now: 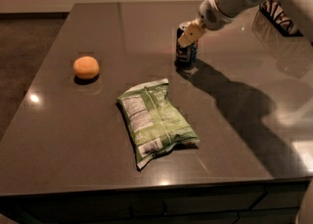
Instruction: Move pepsi can near orange
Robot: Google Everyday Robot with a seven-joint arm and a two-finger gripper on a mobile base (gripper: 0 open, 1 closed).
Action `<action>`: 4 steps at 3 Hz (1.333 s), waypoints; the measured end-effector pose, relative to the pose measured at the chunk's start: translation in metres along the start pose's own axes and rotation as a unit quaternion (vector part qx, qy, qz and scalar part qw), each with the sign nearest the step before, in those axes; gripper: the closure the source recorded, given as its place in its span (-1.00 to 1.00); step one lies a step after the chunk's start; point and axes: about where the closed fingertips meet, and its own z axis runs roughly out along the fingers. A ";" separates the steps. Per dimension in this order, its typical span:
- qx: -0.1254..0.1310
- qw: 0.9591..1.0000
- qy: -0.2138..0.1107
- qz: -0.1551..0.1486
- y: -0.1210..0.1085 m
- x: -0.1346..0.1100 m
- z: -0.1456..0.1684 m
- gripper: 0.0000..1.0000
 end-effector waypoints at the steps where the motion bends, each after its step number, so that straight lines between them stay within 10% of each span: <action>1: -0.018 0.999 -0.008 -0.030 0.015 -0.019 -0.001 0.72; 4: -0.106 0.984 -0.031 -0.143 0.098 -0.089 0.033 1.00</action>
Offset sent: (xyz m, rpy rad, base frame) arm -0.0180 0.1027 0.0283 -0.0043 -0.0407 0.3143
